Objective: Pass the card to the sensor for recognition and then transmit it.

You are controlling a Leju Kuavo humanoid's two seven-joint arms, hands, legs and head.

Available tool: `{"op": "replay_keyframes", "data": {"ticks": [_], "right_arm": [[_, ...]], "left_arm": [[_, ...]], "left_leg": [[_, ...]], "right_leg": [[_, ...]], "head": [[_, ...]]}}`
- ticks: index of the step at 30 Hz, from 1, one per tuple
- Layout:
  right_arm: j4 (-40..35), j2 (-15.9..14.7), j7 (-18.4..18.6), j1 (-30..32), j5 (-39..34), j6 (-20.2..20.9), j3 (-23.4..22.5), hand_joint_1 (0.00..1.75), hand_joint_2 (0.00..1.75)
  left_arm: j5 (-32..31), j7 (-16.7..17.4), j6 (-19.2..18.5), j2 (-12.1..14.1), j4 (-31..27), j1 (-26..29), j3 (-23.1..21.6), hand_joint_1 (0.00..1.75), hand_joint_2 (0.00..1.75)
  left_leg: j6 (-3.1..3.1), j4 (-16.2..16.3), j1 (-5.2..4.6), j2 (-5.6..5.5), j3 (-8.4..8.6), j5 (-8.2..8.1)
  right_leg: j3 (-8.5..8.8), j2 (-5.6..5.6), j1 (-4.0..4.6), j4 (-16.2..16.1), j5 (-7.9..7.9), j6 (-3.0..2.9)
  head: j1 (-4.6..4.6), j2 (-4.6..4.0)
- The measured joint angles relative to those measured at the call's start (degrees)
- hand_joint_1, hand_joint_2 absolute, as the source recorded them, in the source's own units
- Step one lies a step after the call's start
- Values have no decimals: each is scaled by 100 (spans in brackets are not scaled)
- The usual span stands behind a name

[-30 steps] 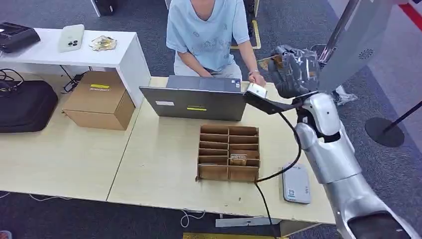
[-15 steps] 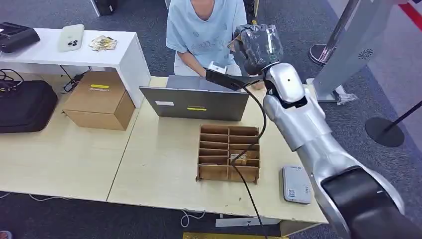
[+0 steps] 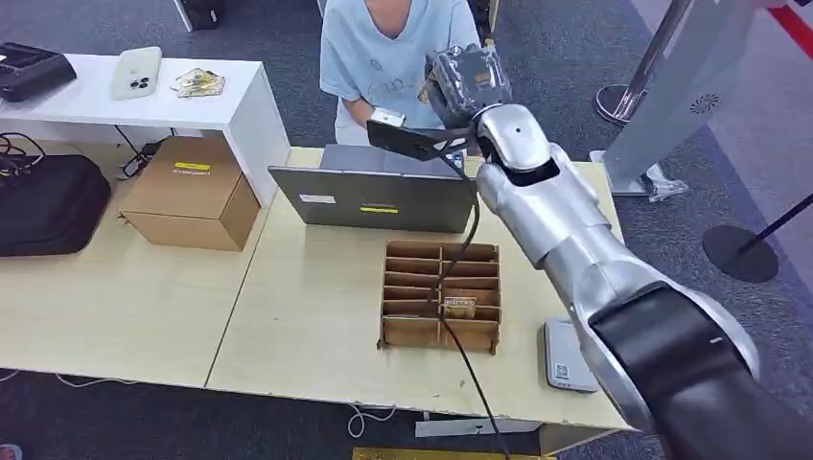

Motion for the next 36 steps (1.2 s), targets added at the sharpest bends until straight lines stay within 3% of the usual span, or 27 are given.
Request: {"op": "replay_keyframes", "data": {"ticks": [19, 21, 36], "right_arm": [[434, 105, 108, -156, 306, 66, 129, 175, 175], [576, 158, 156, -171, 308, 243, 158, 175, 175], [856, 238, 282, -191, 680, 372, 339, 175, 175]], "left_arm": [[-20, 57, -13, 2, 0, -12, 0, 0, 175], [-37, 70, -13, 9, 0, -12, 0, 0, 175], [-41, 81, -13, 9, 0, -10, 0, 0, 175]], "left_leg": [[0, 0, 0, 0, 1, 0], [0, 0, 0, 0, 1, 0], [0, 1, 0, 0, 2, 0]], "right_leg": [[0, 0, 0, 0, 0, 0], [0, 0, 0, 0, 0, 0], [0, 1, 0, -1, 0, 0]], "head": [[-2, 0], [-2, 0], [-2, 0]]}}
